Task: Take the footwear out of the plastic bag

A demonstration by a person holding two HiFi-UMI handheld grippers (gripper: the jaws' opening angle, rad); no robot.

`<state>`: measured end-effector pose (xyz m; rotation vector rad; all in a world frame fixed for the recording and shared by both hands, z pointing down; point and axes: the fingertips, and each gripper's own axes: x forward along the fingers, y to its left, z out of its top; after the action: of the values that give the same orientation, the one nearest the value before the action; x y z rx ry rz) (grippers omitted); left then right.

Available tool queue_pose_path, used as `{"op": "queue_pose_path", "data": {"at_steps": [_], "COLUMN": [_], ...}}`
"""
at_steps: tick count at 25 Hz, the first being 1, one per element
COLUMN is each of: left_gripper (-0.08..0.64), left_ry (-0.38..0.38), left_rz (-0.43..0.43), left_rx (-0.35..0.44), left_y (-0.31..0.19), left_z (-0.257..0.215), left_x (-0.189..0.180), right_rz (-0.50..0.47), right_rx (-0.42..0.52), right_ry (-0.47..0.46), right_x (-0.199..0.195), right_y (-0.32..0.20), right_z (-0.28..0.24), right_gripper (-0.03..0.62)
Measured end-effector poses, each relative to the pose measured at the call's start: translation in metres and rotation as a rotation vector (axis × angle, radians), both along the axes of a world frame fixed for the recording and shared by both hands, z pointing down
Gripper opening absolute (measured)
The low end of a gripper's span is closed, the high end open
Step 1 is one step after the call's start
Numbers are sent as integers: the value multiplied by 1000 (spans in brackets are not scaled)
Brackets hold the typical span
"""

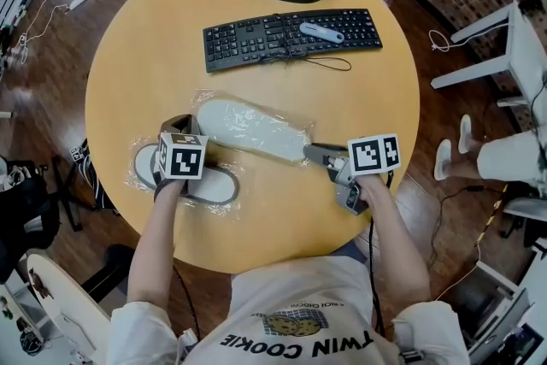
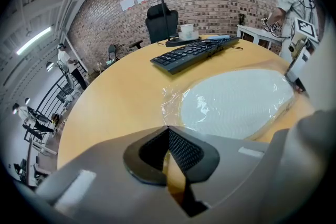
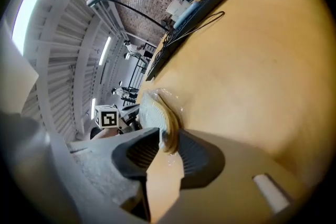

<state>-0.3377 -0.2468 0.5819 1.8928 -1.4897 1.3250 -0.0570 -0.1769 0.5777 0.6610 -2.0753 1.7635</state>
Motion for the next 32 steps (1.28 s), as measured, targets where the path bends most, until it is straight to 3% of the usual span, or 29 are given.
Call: {"op": "queue_pose_path", "data": {"at_steps": [10,32], "left_gripper": [0,0], "left_ry": [-10,-20], "left_rz": [0,1], "left_rx": [2,-4], "left_y": [0,-1], "left_z": [1,0], "left_x": [0,0], "right_rz": [121,186], "right_rx": [52,83], "right_ry": [7,9], "right_x": [11,44], "right_y": [-7,-4], "right_z": [1,-7], "right_gripper": [18,8]}}
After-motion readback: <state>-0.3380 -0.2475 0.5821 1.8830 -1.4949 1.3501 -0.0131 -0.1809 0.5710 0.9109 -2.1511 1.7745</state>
